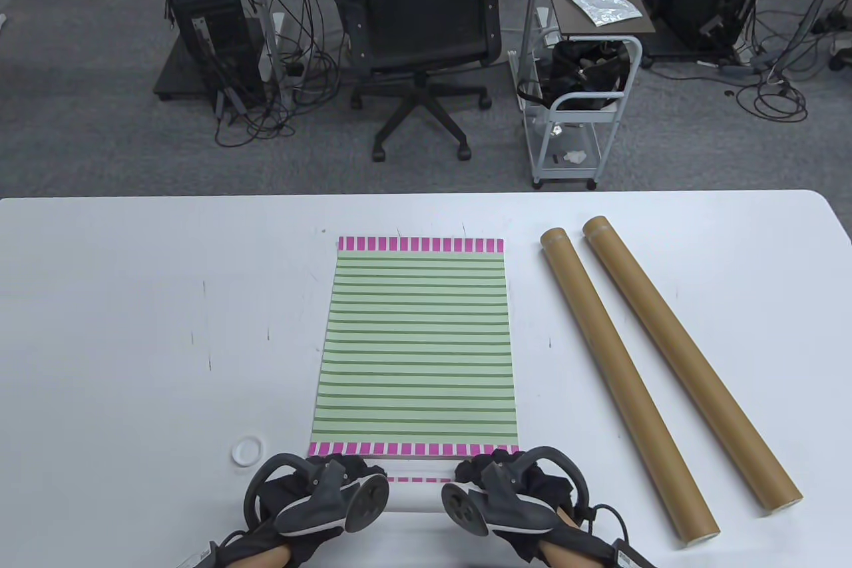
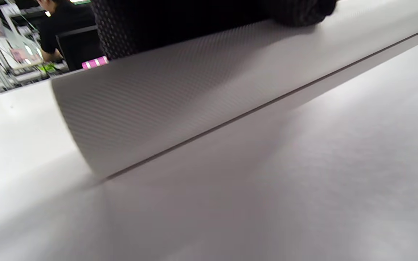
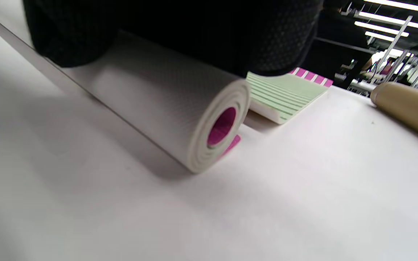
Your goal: Roll up mouse pads and store in mailing tubes
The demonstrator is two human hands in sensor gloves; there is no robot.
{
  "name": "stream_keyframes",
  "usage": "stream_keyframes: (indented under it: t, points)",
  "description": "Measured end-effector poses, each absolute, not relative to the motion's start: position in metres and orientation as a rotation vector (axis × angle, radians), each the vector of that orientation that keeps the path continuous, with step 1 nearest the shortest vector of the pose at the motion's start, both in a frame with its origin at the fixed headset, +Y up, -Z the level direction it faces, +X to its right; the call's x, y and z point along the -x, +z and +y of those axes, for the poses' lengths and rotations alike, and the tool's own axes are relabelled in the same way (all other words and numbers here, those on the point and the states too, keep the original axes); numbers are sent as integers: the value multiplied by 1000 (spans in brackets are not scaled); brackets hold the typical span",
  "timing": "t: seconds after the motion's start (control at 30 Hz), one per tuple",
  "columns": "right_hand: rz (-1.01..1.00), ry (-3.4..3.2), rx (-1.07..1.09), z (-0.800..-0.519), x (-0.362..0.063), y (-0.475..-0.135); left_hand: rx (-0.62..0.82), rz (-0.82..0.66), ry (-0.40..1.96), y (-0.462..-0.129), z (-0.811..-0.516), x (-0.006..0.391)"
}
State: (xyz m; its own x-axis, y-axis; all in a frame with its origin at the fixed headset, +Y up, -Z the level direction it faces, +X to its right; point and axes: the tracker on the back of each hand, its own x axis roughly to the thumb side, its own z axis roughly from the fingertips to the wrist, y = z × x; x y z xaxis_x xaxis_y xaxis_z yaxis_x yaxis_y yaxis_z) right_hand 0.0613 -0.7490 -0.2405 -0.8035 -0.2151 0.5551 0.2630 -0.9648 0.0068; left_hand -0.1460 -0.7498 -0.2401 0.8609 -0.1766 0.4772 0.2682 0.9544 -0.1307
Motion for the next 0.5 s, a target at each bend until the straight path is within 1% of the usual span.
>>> stream_keyframes:
  t: [0.07, 0.13, 0.17, 0.23, 0.27, 0.3, 0.4, 0.5]
  points:
    - [-80, -2741, 845, -749, -61, -239, 198, -478, -219, -239, -750, 147]
    - [-95, -2750, 843, -750, -61, -240, 190, -473, -249, -237, -750, 143]
    - [-95, -2757, 845, -750, -61, -240, 174, -480, -274, -235, -749, 140]
    - [-103, -2758, 842, -751, -62, -241, 89, -517, -283, -228, -748, 136]
    - [-107, -2757, 842, -752, -62, -242, 101, -529, -257, -226, -749, 134]
    - [-108, -2751, 843, -754, -62, -241, 147, -539, -245, -225, -752, 131]
    - [-154, -2718, 839, -759, -62, -240, 112, -492, -348, -227, -759, 130]
    - [-185, -2702, 835, -766, -63, -241, 126, -472, -344, -228, -764, 129]
